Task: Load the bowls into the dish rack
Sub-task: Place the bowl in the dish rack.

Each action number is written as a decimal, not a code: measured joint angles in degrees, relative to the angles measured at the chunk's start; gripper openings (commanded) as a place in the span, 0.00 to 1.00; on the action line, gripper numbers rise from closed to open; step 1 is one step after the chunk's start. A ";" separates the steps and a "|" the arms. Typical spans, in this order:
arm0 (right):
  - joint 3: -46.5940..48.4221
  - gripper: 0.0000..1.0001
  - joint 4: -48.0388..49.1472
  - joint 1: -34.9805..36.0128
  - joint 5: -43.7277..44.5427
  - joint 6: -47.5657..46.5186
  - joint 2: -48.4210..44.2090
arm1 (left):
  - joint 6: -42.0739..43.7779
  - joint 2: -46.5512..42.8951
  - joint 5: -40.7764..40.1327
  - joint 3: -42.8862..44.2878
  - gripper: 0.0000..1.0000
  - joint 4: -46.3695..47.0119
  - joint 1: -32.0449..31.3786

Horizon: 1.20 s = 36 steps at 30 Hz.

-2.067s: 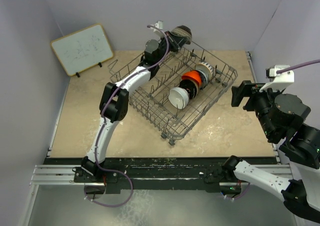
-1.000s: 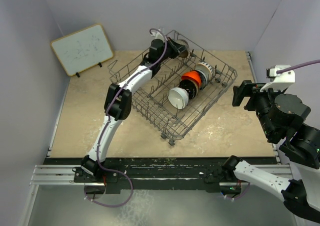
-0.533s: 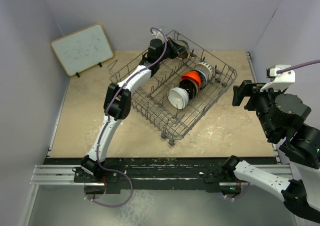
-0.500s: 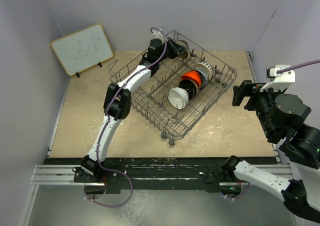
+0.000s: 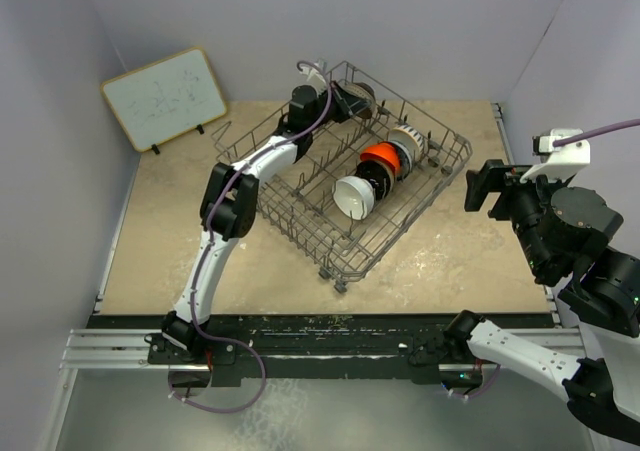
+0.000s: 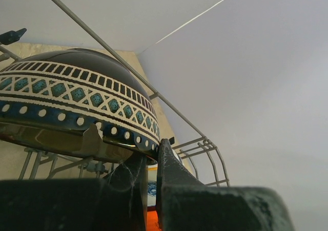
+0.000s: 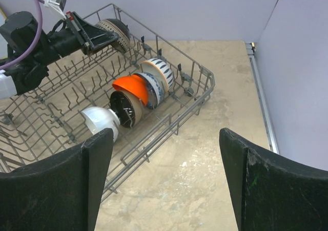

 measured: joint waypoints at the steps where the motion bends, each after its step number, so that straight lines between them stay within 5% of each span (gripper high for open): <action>1: 0.00 0.86 0.00 0.00 0.00 -0.02 0.00 | -0.09 -0.17 0.15 -0.55 0.00 0.61 0.07; 3: 0.00 0.85 0.02 0.00 0.00 -0.15 0.00 | -0.48 -0.39 0.35 -1.22 0.00 1.18 0.17; 7: 0.00 0.85 0.22 0.00 0.00 -0.33 0.00 | -1.60 -0.39 0.44 -1.29 0.17 1.05 0.31; 13: 0.20 0.86 0.90 0.00 0.00 -0.70 0.13 | -1.99 -0.37 1.09 -0.39 0.22 -3.23 0.59; 22: 0.20 0.86 1.31 0.00 -0.02 -0.96 0.13 | -1.11 -0.33 3.13 -0.02 0.55 -13.22 0.70; 36: 0.20 0.85 1.70 0.02 0.00 -1.29 0.13 | -0.31 -0.50 5.22 0.20 0.78 -10.36 1.05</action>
